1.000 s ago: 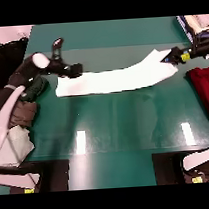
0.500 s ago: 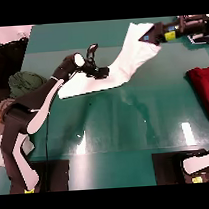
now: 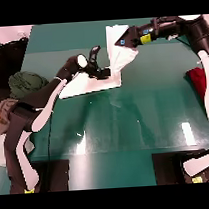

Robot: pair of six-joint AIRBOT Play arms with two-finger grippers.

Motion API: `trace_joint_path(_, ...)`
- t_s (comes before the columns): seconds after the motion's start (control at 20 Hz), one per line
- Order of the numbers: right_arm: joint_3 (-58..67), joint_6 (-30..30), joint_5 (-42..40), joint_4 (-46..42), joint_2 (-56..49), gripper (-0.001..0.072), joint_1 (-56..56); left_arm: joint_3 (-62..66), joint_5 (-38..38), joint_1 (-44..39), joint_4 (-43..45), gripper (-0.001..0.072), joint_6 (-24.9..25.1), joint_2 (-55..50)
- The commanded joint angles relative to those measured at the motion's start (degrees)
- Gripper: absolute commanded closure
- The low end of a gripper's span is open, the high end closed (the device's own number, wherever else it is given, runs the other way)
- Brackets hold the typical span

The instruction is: Fold the shirts.

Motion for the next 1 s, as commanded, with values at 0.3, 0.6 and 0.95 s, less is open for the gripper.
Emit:
trace_joint_path(0.3, 0.1, -2.9, -7.0, 0.1, -4.2, 0.0694, 6.3, 8.0, -17.6, 15.0, 9.8, 0.0683, 4.5, 15.3)
trace_joint_path(0.6, 0.1, -6.2, -16.7, 0.2, -7.5, 0.0694, 13.2, 8.0, -24.6, 22.9, 15.6, 0.0682, 5.9, 25.7)
trace_joint_path(0.95, 0.2, -13.7, -28.5, 1.7, -14.3, 0.0373, 23.1, 7.9, -27.9, 24.7, 16.0, 0.0682, 5.9, 28.8)
